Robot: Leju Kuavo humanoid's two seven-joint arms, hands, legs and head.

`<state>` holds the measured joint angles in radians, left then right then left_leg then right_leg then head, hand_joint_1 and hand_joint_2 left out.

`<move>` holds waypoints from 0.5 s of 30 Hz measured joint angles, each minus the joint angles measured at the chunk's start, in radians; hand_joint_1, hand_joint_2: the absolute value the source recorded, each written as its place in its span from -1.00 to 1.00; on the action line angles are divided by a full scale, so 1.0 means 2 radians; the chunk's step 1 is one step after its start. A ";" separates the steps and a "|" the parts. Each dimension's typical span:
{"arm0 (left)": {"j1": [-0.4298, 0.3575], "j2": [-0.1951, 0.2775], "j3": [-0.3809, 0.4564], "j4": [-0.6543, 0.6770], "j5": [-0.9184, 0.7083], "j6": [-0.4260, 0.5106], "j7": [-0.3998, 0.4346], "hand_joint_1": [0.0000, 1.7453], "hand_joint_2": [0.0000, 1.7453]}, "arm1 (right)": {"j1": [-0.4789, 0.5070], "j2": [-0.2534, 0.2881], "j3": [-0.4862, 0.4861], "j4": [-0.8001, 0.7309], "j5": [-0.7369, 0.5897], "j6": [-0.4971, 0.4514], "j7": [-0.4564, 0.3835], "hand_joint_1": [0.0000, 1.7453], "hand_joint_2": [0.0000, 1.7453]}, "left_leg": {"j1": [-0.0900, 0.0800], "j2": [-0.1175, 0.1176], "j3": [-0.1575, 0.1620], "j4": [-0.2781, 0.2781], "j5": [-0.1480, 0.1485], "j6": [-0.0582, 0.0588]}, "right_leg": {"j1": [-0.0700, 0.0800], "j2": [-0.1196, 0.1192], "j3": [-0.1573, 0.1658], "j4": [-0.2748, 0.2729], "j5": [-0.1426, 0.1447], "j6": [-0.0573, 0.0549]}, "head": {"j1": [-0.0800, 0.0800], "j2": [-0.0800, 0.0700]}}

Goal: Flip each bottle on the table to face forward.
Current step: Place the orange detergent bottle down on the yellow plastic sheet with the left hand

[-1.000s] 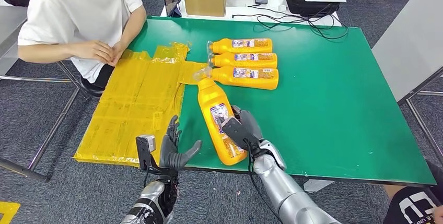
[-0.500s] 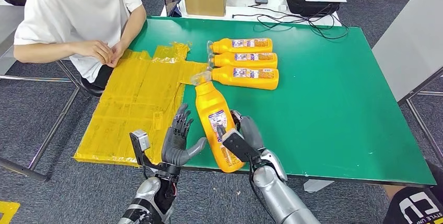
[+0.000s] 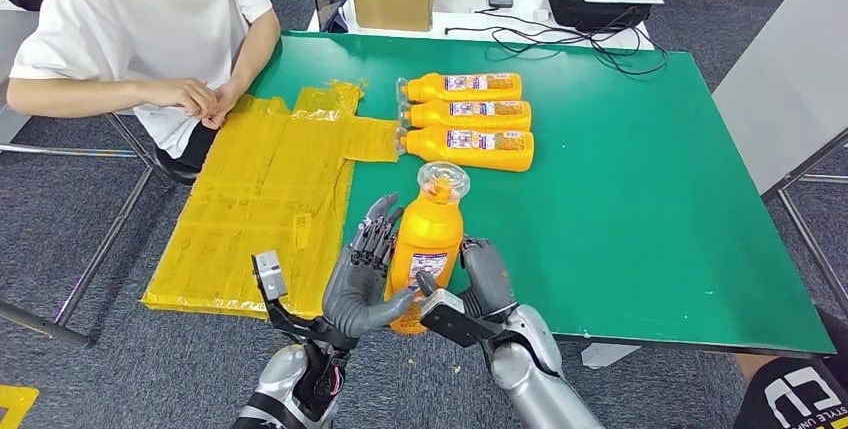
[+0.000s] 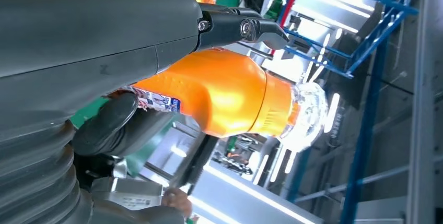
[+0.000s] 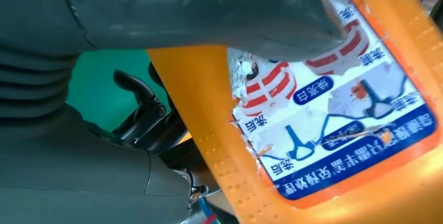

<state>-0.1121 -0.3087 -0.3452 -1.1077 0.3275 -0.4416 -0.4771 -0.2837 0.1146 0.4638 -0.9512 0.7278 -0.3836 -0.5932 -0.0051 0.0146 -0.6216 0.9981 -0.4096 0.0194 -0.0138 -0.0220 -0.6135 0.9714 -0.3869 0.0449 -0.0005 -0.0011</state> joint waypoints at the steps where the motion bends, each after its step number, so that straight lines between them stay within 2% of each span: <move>1: -0.002 0.000 -0.001 0.003 -0.002 0.003 0.000 -1.00 1.00 | 0.002 -0.002 0.002 -0.003 0.008 -0.004 0.000 1.00 1.00 | 0.000 0.000 0.000 0.000 0.000 0.000 | 0.000 0.000 0.000 0.000 0.000 0.000 | 0.000 0.000; 8: -0.022 0.000 -0.002 0.041 -0.024 0.035 -0.001 -1.00 1.00 | 0.013 -0.009 0.026 -0.037 0.040 -0.013 0.008 1.00 1.00 | 0.000 0.000 0.000 0.000 0.000 0.000 | 0.000 0.000 0.000 0.000 0.000 0.000 | 0.000 0.000; 15: -0.041 0.000 -0.002 0.077 -0.070 0.056 -0.021 -1.00 1.00 | 0.016 -0.015 0.057 -0.068 0.046 -0.009 0.012 1.00 1.00 | 0.000 0.000 0.000 0.000 0.000 0.000 | 0.000 0.000 0.000 0.000 0.000 0.000 | 0.000 0.000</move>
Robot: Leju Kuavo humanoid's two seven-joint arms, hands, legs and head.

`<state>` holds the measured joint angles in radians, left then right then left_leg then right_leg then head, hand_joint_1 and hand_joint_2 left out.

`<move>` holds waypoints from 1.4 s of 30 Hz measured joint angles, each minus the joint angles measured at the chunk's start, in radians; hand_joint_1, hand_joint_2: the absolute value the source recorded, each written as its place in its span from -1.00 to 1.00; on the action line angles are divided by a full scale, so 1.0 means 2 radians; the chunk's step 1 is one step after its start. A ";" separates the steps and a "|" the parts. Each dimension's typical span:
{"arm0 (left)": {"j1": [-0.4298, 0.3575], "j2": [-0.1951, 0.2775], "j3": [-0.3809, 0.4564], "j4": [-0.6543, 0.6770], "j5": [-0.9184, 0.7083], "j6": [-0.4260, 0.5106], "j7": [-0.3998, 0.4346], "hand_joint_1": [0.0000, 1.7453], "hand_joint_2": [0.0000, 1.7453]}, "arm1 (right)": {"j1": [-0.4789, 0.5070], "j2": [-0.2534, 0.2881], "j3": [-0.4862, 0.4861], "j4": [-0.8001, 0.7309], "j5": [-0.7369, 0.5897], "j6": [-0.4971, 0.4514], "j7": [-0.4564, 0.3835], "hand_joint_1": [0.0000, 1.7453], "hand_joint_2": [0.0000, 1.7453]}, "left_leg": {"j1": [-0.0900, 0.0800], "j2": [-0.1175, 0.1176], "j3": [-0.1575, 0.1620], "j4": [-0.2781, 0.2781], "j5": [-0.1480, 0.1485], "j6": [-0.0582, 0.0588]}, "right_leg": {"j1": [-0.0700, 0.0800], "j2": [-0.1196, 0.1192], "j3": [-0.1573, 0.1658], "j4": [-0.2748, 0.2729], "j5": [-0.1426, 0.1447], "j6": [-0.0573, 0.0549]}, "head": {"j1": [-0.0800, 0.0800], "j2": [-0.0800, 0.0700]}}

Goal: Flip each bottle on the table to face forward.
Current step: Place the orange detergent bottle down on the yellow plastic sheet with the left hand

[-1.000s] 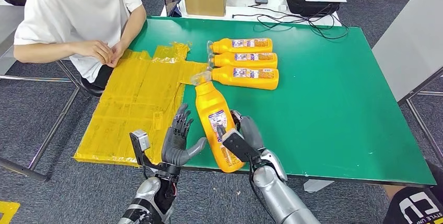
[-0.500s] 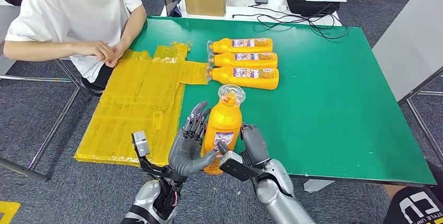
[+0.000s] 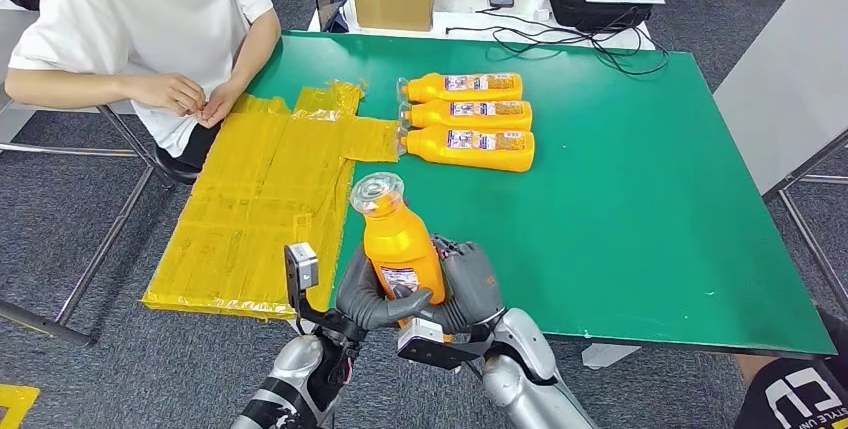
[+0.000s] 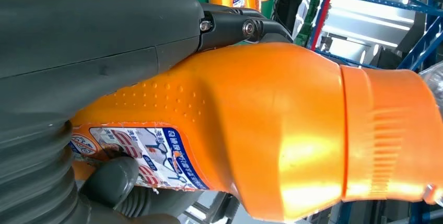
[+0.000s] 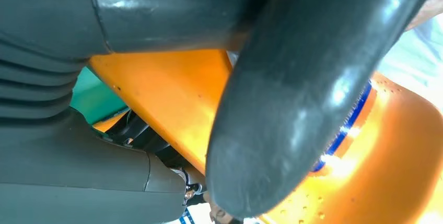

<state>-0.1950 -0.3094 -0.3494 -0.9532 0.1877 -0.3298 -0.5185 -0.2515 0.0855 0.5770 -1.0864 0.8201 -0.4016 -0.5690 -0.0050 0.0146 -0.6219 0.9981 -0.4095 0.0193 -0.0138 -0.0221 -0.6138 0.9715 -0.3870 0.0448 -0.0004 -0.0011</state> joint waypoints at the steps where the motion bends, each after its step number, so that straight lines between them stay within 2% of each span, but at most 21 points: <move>1: -0.001 0.000 0.000 0.002 -0.004 0.001 -0.002 -1.00 1.00 | 0.000 -0.001 0.001 -0.002 0.000 0.000 0.000 1.00 1.00 | 0.000 0.000 0.000 0.000 0.000 0.000 | 0.000 0.000 0.000 0.000 0.000 0.000 | 0.000 0.000; 5: -0.007 0.000 -0.001 0.010 -0.015 -0.007 -0.010 -1.00 1.00 | 0.000 -0.006 0.004 -0.008 0.000 0.004 0.000 1.00 1.00 | 0.000 0.000 0.000 0.000 0.000 0.000 | 0.000 0.000 0.000 0.000 0.000 0.000 | 0.000 0.000; 12: -0.018 0.000 0.006 0.026 0.000 -0.067 -0.023 -1.00 1.00 | -0.004 -0.015 0.014 -0.028 -0.007 0.023 -0.008 1.00 1.00 | 0.000 0.000 0.000 0.000 0.000 0.000 | 0.000 0.000 0.000 0.000 0.000 0.000 | 0.000 0.000; 17: -0.016 0.000 0.017 0.025 0.026 -0.104 -0.017 -1.00 1.00 | -0.013 -0.021 0.025 -0.030 -0.007 0.044 -0.008 1.00 1.00 | 0.000 0.000 0.000 0.000 0.000 0.000 | 0.000 0.000 0.000 0.000 0.000 0.000 | 0.000 0.000; 20: -0.010 0.001 0.024 0.025 0.043 -0.121 -0.007 -0.76 1.00 | -0.016 -0.025 0.031 -0.028 -0.007 0.064 -0.011 1.00 1.00 | 0.000 0.000 0.000 0.000 0.000 0.000 | 0.000 0.000 0.000 0.000 0.000 0.000 | 0.000 0.000; 21: -0.008 0.001 0.026 0.025 0.045 -0.123 -0.004 -0.68 1.00 | -0.017 -0.027 0.033 -0.027 -0.006 0.068 -0.012 1.00 1.00 | 0.000 0.000 0.000 0.000 0.000 0.000 | 0.000 0.000 0.000 0.000 0.000 0.000 | 0.000 0.000; 26: -0.003 0.002 0.029 0.025 0.042 -0.117 0.005 -0.68 1.00 | -0.020 -0.031 0.040 -0.019 -0.003 0.072 -0.012 1.00 1.00 | 0.000 0.000 0.000 0.000 0.000 0.000 | 0.000 0.000 0.000 0.000 0.000 0.000 | 0.000 0.000; 30: -0.002 0.002 0.030 0.025 0.042 -0.115 0.005 -0.56 1.00 | -0.020 -0.032 0.041 -0.015 -0.001 0.072 -0.012 1.00 1.00 | 0.000 0.000 0.000 0.000 0.000 0.000 | 0.000 0.000 0.000 0.000 0.000 0.000 | 0.000 0.000; 31: -0.002 0.002 0.030 0.025 0.041 -0.113 0.006 -0.61 1.00 | -0.020 -0.032 0.041 -0.015 -0.001 0.072 -0.012 1.00 1.00 | 0.000 0.000 0.000 0.000 0.000 0.000 | 0.000 0.000 0.000 0.000 0.000 0.000 | 0.000 0.000; 34: -0.002 0.002 0.029 0.026 0.029 -0.090 0.009 -0.91 1.00 | -0.020 -0.033 0.042 -0.012 0.003 0.070 -0.010 1.00 1.00 | 0.000 0.000 0.000 0.000 0.000 0.000 | 0.000 0.000 0.000 0.000 0.000 0.000 | 0.000 0.000; 36: -0.005 0.002 0.026 0.026 -0.008 -0.031 0.011 -1.00 1.00 | -0.018 -0.035 0.044 -0.011 0.013 0.060 -0.001 1.00 1.00 | 0.000 0.000 0.000 0.000 0.000 0.000 | 0.000 0.000 0.000 0.000 0.000 0.000 | 0.000 0.000; 39: -0.008 0.002 0.012 0.024 -0.092 0.078 0.014 -1.00 1.00 | -0.013 -0.039 0.045 -0.010 0.047 0.036 0.025 1.00 1.00 | 0.000 0.000 0.000 0.000 0.000 0.000 | 0.000 0.000 0.000 0.000 0.000 0.000 | 0.000 0.000; 42: -0.003 0.002 0.006 0.019 -0.132 0.119 0.025 -1.00 1.00 | -0.008 -0.042 0.049 -0.010 0.074 0.018 0.048 1.00 1.00 | 0.000 0.000 0.000 0.000 0.000 0.000 | 0.000 0.000 0.000 0.000 0.000 0.000 | 0.000 0.000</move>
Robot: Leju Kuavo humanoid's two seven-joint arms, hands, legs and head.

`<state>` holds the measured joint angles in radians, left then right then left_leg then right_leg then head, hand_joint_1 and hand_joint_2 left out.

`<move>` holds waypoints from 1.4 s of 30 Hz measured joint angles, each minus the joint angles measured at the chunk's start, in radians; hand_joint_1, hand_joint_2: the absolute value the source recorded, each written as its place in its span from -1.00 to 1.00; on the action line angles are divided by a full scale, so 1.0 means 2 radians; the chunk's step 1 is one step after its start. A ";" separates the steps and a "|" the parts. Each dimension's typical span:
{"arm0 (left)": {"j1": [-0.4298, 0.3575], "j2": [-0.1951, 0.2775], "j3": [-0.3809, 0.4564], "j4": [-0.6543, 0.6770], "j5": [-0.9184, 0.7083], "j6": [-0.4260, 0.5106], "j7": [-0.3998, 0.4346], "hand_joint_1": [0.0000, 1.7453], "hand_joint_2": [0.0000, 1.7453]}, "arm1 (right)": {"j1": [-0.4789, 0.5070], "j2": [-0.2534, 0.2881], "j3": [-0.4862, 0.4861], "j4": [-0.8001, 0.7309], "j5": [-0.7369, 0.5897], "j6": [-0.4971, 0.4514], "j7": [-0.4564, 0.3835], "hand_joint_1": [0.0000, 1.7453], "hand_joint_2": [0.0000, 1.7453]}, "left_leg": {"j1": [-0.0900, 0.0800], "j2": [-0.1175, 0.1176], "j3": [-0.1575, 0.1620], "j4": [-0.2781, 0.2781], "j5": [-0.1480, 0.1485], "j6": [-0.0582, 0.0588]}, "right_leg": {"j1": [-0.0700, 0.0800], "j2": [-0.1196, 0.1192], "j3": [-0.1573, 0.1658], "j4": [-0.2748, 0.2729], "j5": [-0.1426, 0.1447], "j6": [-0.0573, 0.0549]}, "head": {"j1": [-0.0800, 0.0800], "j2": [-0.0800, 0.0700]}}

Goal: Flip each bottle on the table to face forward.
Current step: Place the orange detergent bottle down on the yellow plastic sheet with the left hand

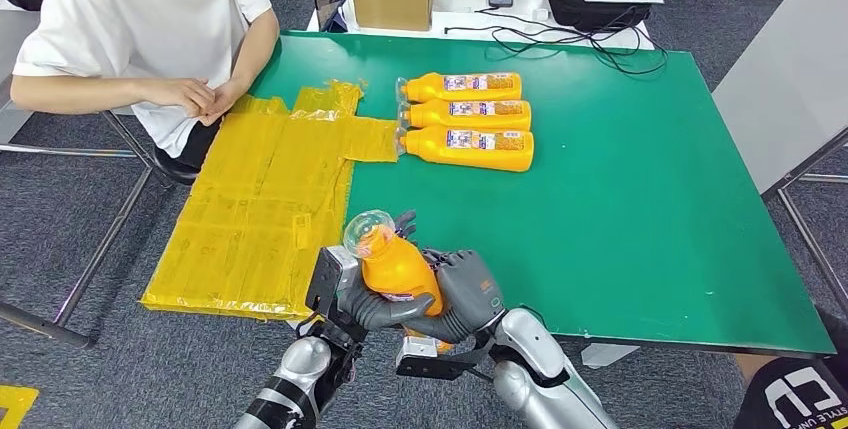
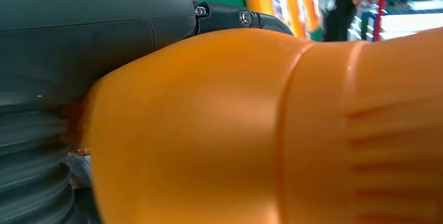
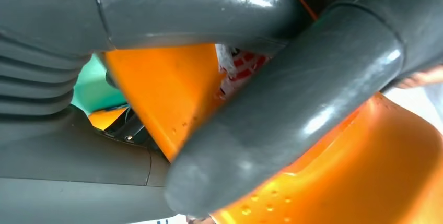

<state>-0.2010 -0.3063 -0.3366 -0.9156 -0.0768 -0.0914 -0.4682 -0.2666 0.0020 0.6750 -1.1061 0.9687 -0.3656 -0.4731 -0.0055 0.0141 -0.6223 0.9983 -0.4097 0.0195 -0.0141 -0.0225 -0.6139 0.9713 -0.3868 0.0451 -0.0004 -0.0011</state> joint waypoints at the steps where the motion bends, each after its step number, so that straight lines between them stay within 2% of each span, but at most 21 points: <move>1: 0.003 0.000 0.000 -0.002 -0.010 0.009 0.002 -1.00 1.00 | 0.002 -0.001 0.002 0.000 0.011 -0.010 0.008 1.00 1.00 | 0.000 0.000 0.000 0.000 0.000 0.000 | 0.000 0.000 0.000 0.000 0.000 0.000 | 0.000 0.000; 3: 0.007 0.000 -0.001 -0.004 -0.025 0.023 0.002 -1.00 1.00 | 0.005 -0.002 0.006 0.002 0.035 -0.034 0.024 1.00 1.00 | 0.000 0.000 0.000 0.000 0.000 0.000 | 0.000 0.000 0.000 0.000 0.000 0.000 | 0.000 0.000; 7: 0.003 0.000 -0.001 -0.008 -0.043 0.029 0.007 1.00 1.00 | -0.002 -0.005 0.013 0.009 0.076 -0.070 0.049 1.00 1.00 | 0.000 0.000 0.000 0.000 0.000 0.000 | 0.000 0.000 0.000 0.000 0.000 0.000 | 0.000 0.000; 9: 0.000 0.000 0.000 -0.008 -0.036 0.019 0.013 1.00 1.00 | -0.009 -0.006 0.015 0.014 0.076 -0.073 0.047 0.93 1.00 | 0.000 0.000 0.000 0.000 0.000 0.000 | 0.000 0.000 0.000 0.000 0.000 0.000 | 0.000 0.000; 10: -0.001 0.000 0.001 -0.008 -0.027 0.010 0.014 1.00 1.00 | -0.011 -0.006 0.016 0.016 0.072 -0.072 0.043 0.66 1.00 | 0.000 0.000 0.000 0.000 0.000 0.000 | 0.000 0.000 0.000 0.000 0.000 0.000 | 0.000 0.000; 12: -0.002 0.000 0.003 -0.007 -0.004 -0.014 0.015 1.00 1.00 | -0.014 -0.006 0.017 0.021 0.062 -0.070 0.034 -0.34 0.00 | 0.000 0.000 0.000 0.000 0.001 0.000 | 0.000 0.000 0.000 0.000 0.001 -0.001 | 0.000 0.000; 13: -0.003 0.000 0.005 -0.007 0.008 -0.025 0.015 1.00 1.00 | -0.016 -0.006 0.018 0.023 0.059 -0.070 0.031 -0.77 -0.50 | 0.000 0.000 0.000 0.000 0.001 0.000 | 0.000 0.000 0.000 0.000 0.001 -0.001 | 0.000 0.000; 14: -0.003 0.000 0.007 -0.007 0.020 -0.036 0.016 1.00 1.00 | -0.017 -0.005 0.019 0.025 0.056 -0.072 0.029 -0.99 -1.00 | 0.000 0.000 0.000 0.000 0.001 0.000 | 0.000 0.000 0.000 0.000 0.001 -0.001 | 0.000 0.000; 19: -0.006 0.000 0.017 -0.006 0.088 -0.071 0.027 1.00 1.00 | -0.018 0.000 0.024 0.032 0.047 -0.105 0.026 -1.00 -1.00 | 0.000 0.000 0.000 0.000 0.001 0.000 | 0.000 0.000 0.000 0.000 0.001 -0.001 | 0.000 0.000; 23: -0.011 0.000 0.026 -0.011 0.118 -0.067 0.029 1.00 1.00 | -0.018 0.007 0.025 0.034 0.046 -0.133 0.025 -1.00 -1.00 | 0.000 0.000 0.000 0.000 0.001 0.000 | 0.000 0.000 0.000 0.000 0.000 0.000 | 0.000 0.000; 31: -0.029 0.004 0.040 -0.030 0.082 0.016 0.002 1.00 1.00 | -0.016 0.016 0.024 0.040 0.044 -0.155 0.025 -1.00 -1.00 | 0.000 0.000 0.000 0.000 0.001 0.000 | 0.000 0.000 0.000 0.000 0.000 0.000 | 0.000 0.000; 35: -0.047 0.012 0.056 -0.030 0.022 0.111 -0.015 1.00 1.00 | -0.010 0.021 0.026 0.040 0.041 -0.156 0.013 -1.00 -1.00 | 0.000 0.000 0.000 0.000 0.001 0.000 | 0.000 0.000 0.000 0.000 0.000 0.000 | 0.000 0.000; 37: -0.057 0.017 0.067 -0.025 0.003 0.144 -0.023 1.00 1.00 | -0.004 0.024 0.028 0.040 0.038 -0.158 0.006 -1.00 -1.00 | 0.000 0.000 0.000 0.000 0.001 0.000 | 0.000 0.000 0.000 0.000 0.000 0.000 | 0.000 0.000; 42: -0.073 0.026 0.086 -0.012 -0.013 0.170 -0.033 1.00 1.00 | 0.002 0.029 0.030 0.040 0.035 -0.160 0.000 -1.00 -1.00 | 0.000 0.000 0.000 0.000 0.001 0.000 | 0.000 0.000 0.000 0.000 0.000 0.000 | 0.000 0.000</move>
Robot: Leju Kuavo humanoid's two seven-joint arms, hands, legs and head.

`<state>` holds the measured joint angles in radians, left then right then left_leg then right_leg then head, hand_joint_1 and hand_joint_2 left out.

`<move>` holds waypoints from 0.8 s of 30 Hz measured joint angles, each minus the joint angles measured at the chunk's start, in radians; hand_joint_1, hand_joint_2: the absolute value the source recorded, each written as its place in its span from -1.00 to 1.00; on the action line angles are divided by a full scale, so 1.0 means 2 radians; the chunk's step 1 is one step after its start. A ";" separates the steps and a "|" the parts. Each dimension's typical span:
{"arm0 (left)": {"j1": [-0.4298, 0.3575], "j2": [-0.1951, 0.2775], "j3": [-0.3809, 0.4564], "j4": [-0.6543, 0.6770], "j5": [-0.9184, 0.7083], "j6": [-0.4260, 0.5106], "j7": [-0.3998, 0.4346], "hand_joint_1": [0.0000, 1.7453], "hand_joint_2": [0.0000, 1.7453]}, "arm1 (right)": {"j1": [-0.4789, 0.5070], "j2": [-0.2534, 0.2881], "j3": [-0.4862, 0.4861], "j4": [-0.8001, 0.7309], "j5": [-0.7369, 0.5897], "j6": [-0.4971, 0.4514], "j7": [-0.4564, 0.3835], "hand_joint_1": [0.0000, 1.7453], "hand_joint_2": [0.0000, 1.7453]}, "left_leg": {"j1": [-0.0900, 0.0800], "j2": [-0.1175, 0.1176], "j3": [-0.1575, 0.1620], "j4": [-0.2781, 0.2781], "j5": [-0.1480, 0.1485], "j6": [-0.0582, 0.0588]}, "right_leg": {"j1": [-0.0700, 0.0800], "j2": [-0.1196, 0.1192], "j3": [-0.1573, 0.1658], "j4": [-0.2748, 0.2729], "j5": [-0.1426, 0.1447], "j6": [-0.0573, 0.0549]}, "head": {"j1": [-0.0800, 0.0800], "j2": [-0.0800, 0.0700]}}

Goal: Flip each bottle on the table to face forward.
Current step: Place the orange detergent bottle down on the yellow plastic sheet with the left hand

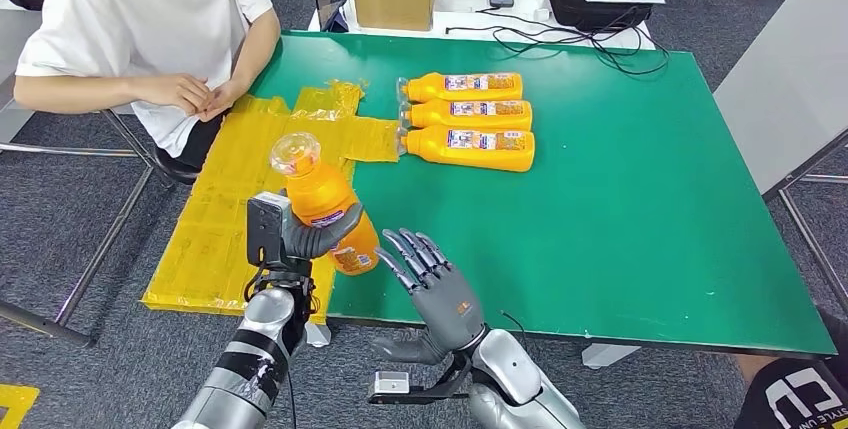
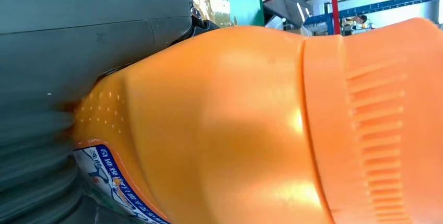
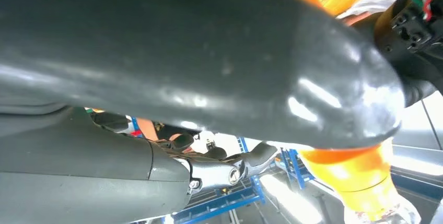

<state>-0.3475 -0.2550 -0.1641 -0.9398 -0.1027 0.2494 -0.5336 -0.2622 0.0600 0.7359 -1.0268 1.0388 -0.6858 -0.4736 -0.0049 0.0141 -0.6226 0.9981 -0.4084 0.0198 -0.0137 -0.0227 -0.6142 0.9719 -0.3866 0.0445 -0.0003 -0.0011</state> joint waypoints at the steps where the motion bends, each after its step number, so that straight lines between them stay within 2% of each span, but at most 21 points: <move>1: -0.003 0.001 0.003 0.003 -0.009 0.016 -0.004 1.00 1.00 | 0.000 0.001 0.000 0.000 0.000 -0.001 -0.002 -1.00 -1.00 | 0.000 0.000 0.000 0.000 0.000 0.000 | 0.000 0.000 0.000 0.000 0.000 0.000 | 0.000 0.000; 5: -0.025 0.012 0.017 0.020 -0.092 0.135 -0.022 1.00 1.00 | 0.000 0.007 0.000 -0.006 0.001 -0.003 -0.013 -1.00 -1.00 | 0.000 0.000 0.000 0.000 0.000 0.000 | 0.000 0.000 0.000 0.000 0.000 0.000 | 0.000 0.000; 7: -0.037 0.019 0.032 0.030 -0.184 0.191 -0.025 1.00 1.00 | 0.000 0.009 0.000 -0.009 -0.001 -0.003 -0.014 -1.00 -1.00 | 0.000 0.000 0.000 0.000 0.000 0.000 | 0.000 0.000 0.000 0.000 0.000 0.000 | 0.000 0.000; 9: -0.045 0.021 0.061 0.038 -0.294 0.217 -0.026 1.00 1.00 | -0.001 0.010 0.002 -0.011 -0.004 -0.003 -0.014 -1.00 -1.00 | 0.000 0.000 0.000 0.000 0.000 0.000 | 0.000 0.000 0.000 0.000 0.000 0.000 | 0.000 0.000; 11: -0.050 0.021 0.094 0.044 -0.356 0.222 -0.028 1.00 1.00 | -0.003 0.012 0.003 -0.011 -0.007 -0.003 -0.014 -1.00 -1.00 | 0.000 0.000 0.000 0.000 0.000 0.000 | 0.000 0.000 0.000 0.000 0.000 0.000 | 0.000 0.000; 17: -0.056 0.018 0.147 0.057 -0.388 0.225 -0.025 1.00 1.00 | -0.004 0.013 0.006 -0.012 -0.010 -0.003 -0.015 -1.00 -1.00 | 0.000 0.000 0.000 0.000 0.000 0.000 | 0.000 0.000 0.000 0.000 0.000 0.000 | 0.000 0.000; 19: -0.056 0.014 0.164 0.058 -0.445 0.225 -0.021 1.00 1.00 | -0.004 0.013 0.007 -0.012 -0.014 -0.003 -0.016 -1.00 -1.00 | 0.000 0.000 0.000 0.000 0.000 0.000 | 0.000 0.000 0.000 0.000 0.000 0.000 | 0.000 0.000; 22: -0.056 0.003 0.207 0.056 -0.575 0.225 -0.014 1.00 1.00 | -0.007 0.013 0.010 -0.012 -0.027 -0.002 -0.021 -1.00 -1.00 | 0.000 0.000 0.000 0.000 0.000 0.000 | 0.000 0.000 0.000 0.000 0.000 0.000 | 0.000 0.000; 24: -0.056 -0.004 0.234 0.057 -0.620 0.225 -0.005 1.00 1.00 | -0.008 0.013 0.011 -0.012 -0.038 -0.002 -0.025 -1.00 -1.00 | 0.000 0.000 0.000 0.000 0.000 0.000 | 0.000 0.000 0.000 0.000 0.000 0.000 | 0.000 0.000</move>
<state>-0.4597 -0.2633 0.3049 -0.8266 -1.3421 0.7000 -0.5446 -0.2787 0.0855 0.7571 -1.0515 0.9633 -0.6891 -0.5230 -0.0053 0.0141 -0.6226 0.9983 -0.4082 0.0198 -0.0140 -0.0224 -0.6143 0.9720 -0.3864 0.0447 -0.0002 -0.0011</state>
